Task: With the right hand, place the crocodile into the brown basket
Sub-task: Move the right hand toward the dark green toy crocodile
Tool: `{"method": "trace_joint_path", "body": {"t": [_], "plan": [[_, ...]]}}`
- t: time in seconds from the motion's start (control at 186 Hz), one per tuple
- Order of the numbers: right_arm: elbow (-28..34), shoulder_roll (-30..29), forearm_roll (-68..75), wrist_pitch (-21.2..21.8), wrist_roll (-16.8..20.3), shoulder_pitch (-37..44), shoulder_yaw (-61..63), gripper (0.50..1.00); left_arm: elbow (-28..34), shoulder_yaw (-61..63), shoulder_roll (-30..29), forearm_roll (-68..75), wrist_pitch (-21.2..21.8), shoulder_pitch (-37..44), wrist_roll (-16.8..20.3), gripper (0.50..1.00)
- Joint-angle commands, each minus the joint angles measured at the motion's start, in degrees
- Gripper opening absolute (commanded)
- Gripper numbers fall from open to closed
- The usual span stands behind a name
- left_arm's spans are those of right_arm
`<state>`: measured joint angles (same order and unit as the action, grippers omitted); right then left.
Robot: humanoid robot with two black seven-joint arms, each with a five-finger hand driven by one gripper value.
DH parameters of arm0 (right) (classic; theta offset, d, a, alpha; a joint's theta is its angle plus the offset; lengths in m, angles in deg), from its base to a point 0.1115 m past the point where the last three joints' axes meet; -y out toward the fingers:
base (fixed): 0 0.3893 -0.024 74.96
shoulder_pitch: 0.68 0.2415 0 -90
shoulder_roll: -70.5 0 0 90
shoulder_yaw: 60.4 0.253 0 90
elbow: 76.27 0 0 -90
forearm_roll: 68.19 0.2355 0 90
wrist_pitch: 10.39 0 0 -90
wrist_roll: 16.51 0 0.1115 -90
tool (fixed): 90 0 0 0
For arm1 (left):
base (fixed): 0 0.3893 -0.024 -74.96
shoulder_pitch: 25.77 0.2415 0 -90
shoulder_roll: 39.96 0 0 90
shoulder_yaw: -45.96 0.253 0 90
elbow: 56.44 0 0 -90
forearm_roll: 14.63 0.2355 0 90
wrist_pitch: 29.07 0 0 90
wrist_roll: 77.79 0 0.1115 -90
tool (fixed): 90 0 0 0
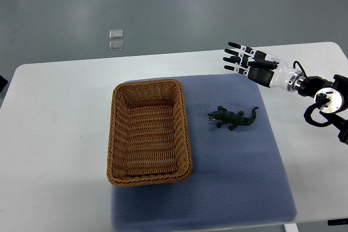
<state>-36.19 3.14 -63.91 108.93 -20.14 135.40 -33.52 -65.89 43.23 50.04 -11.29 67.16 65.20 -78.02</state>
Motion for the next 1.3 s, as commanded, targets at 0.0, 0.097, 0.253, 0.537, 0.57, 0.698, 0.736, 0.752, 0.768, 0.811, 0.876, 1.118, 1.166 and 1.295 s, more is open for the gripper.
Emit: {"method": "trace_joint_path", "body": {"t": [0.0,0.097,0.253,0.537,0.57,0.698,0.736,0.752,0.768,0.811,0.876,1.118,1.166,1.295], "plan": [[0.00,0.04,-0.06,-0.14,-0.07,-0.02,0.01,0.930,0.05,0.00,0.00,0.00,0.10,-0.01,0.06,1.000],[0.00,0.04,-0.15,-0.23,-0.07,0.07,-0.07,0.930,0.05,0.09,0.00,0.00,0.36,-0.01,0.15,1.000],[0.00,-0.05,-0.15,-0.14,-0.07,0.16,-0.07,0.930,-0.04,0.00,0.00,0.00,0.01,-0.10,0.15,1.000],[0.00,0.39,-3.57,1.26,-0.16,1.65,-0.16,0.928,0.05,0.09,0.00,0.00,0.01,-0.10,0.15,1.000],[0.00,0.21,-5.51,1.26,-0.24,1.91,-0.16,0.928,0.05,0.00,0.00,0.00,0.01,-0.10,0.15,1.000],[0.09,-0.05,-13.77,1.17,-2.71,3.15,-0.07,0.928,0.05,0.00,0.00,0.00,0.01,-0.10,0.15,1.000],[0.09,-0.05,-16.93,1.09,-3.93,3.50,-0.07,0.928,0.05,0.00,0.00,0.00,0.01,-0.10,0.15,1.000],[0.09,-0.05,-17.82,1.09,-4.29,3.59,-0.07,0.928,-0.04,0.00,0.00,0.00,0.01,-0.10,0.15,1.000],[0.09,-0.05,-19.57,1.09,-4.72,3.85,-0.07,0.928,0.05,0.00,0.00,0.00,0.01,-0.10,0.15,1.000],[0.09,-0.05,-22.82,1.17,-5.78,4.29,-0.07,0.926,0.05,0.00,0.00,0.00,0.01,-0.10,0.15,1.000],[0.27,0.47,-28.44,1.35,-7.71,4.73,-0.16,0.926,-0.04,0.00,0.00,0.00,0.01,-0.10,0.15,1.000],[0.35,1.62,-48.84,2.14,-13.96,6.22,-0.34,0.926,0.05,0.00,0.00,0.00,0.01,-0.10,0.15,1.000],[0.62,2.50,-52.09,2.23,-14.66,7.45,-0.25,0.926,0.05,0.00,0.00,0.00,0.01,-0.10,0.15,1.000],[1.23,3.02,-57.54,2.49,-15.10,8.86,-1.13,0.926,0.05,0.00,0.00,0.00,0.01,-0.10,0.15,1.000]]}}
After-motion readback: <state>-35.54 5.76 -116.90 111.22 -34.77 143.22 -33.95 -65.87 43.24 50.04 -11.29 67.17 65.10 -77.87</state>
